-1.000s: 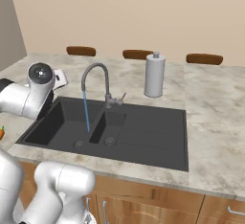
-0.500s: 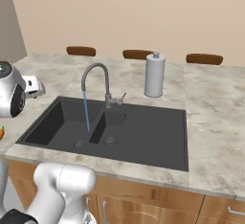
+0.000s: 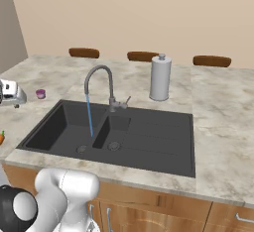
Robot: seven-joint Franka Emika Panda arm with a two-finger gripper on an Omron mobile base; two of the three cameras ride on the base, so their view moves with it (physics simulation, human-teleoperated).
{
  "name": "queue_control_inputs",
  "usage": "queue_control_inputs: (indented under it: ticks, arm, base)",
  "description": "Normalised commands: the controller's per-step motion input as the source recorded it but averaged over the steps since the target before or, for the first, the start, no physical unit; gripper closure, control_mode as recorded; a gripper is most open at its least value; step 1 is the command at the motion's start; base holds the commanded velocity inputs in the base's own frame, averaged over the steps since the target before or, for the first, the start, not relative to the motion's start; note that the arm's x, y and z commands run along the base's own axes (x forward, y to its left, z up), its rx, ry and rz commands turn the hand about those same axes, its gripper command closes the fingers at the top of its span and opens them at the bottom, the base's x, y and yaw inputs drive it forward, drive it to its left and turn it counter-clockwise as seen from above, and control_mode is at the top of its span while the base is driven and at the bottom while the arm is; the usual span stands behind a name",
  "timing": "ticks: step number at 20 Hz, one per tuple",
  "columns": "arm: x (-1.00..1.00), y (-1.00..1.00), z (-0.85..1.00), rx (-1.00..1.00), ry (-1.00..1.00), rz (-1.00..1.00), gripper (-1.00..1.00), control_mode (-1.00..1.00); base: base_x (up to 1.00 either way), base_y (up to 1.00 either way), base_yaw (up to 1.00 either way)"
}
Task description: Turn on the sink faucet. Then move the carrot from the counter to the sink. Turn off the sink. Move the vegetable from the sink to the pot next to the stove. Finally move the pot to the front left burner.
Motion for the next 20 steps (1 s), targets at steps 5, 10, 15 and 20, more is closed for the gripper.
queue_control_inputs:
  ticks: [5, 10, 15, 20]
  arm:
    - [-0.46, 0.36, -0.38, 0.00, 0.08, 0.00, -1.00, -1.00]
    - [-0.18, 0.26, -0.45, 0.00, 0.02, -0.01, -1.00, -1.00]
    - [0.00, 0.09, -0.50, 0.00, 0.00, 0.00, -1.00, -1.00]
    - [0.00, 0.20, -0.35, 0.00, 0.01, -0.04, -1.00, -1.00]
  base:
    - [0.00, 0.00, 0.00]
    - [0.00, 0.00, 0.00]
    - [0.00, 0.00, 0.00]
    - [0.00, 0.00, 0.00]
